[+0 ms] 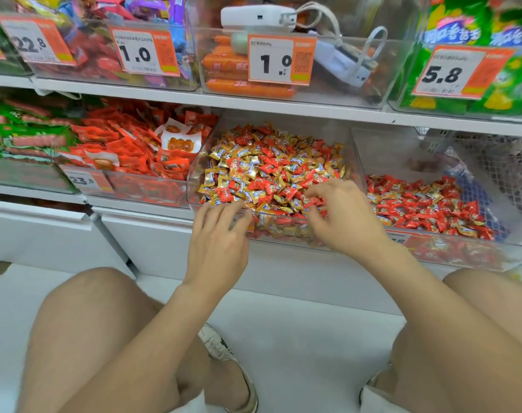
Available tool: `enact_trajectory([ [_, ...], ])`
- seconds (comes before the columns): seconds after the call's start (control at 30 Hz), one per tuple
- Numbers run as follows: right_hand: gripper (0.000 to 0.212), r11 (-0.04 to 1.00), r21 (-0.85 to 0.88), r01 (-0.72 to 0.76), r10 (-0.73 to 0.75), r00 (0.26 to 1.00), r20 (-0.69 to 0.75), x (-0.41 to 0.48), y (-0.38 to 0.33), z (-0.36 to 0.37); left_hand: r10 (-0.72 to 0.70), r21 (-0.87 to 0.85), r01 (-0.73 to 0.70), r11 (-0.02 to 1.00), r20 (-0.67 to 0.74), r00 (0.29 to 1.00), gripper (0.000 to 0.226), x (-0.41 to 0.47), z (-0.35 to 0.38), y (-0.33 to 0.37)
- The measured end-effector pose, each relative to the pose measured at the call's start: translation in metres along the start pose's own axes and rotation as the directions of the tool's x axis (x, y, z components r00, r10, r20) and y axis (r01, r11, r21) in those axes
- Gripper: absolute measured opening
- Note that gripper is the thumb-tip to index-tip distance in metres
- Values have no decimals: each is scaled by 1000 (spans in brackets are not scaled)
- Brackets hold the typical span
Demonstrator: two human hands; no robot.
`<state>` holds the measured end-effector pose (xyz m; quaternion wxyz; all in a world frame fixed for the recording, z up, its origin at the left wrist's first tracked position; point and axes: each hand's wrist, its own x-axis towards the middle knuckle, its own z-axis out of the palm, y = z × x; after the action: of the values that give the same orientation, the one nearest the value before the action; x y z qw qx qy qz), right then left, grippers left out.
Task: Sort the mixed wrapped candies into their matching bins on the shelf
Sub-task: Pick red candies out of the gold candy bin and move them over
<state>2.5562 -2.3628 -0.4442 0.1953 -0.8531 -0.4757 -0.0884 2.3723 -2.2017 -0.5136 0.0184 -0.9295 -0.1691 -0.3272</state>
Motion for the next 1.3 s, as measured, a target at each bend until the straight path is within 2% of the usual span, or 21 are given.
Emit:
enact_trajectory([
  [0.13,30,992,74,-105,107,994,-32,6,42,-43,0,-75,0,997,-3,1000,28,28,-2,30],
  [0.3,26,957,126,-261,267,963,-34,30,122,-70,164,-255,-155,954,13,986,18,83,14,111],
  [0.4,26,955,56,-293,279,944,174,33,168,-68,246,-350,-230,908,0,969,14,116,27,161],
  [0.47,29,960,-9,-279,264,901,344,28,192,-67,320,-400,-285,871,22,947,16,129,42,183],
  [0.53,31,968,-72,-241,246,847,471,20,213,-68,406,-416,-337,845,89,909,17,129,60,195],
  [0.6,27,967,-98,-234,250,809,532,11,230,-73,449,-382,-354,853,195,872,19,121,74,206],
  [0.73,15,944,-71,-322,311,799,514,-6,259,-86,350,-333,-222,917,397,849,33,119,78,230],
  [0.87,25,923,-95,-373,375,812,447,-25,274,-86,155,-333,55,941,570,807,53,137,82,245],
  [0.93,23,896,-109,-430,434,800,415,-32,281,-84,66,-320,181,930,629,774,52,150,92,248],
  [1.0,22,868,-156,-472,487,744,457,-36,285,-86,27,-314,268,911,693,720,39,168,103,253],
  [1.07,47,864,-184,-469,486,678,551,-37,288,-88,41,-291,270,918,745,666,30,186,109,259],
  [1.1,61,875,-160,-457,457,669,586,-37,290,-87,59,-274,253,928,777,627,31,193,112,262],
  [1.17,81,913,-97,-396,363,682,635,-31,294,-81,84,-235,225,946,845,528,57,204,119,262],
  [1.23,88,952,-107,-287,281,679,679,-21,297,-68,105,-227,226,947,887,449,76,206,132,257],
  [1.3,83,969,-129,-211,241,693,680,-7,299,-54,148,-257,195,946,883,446,79,204,146,253],
])
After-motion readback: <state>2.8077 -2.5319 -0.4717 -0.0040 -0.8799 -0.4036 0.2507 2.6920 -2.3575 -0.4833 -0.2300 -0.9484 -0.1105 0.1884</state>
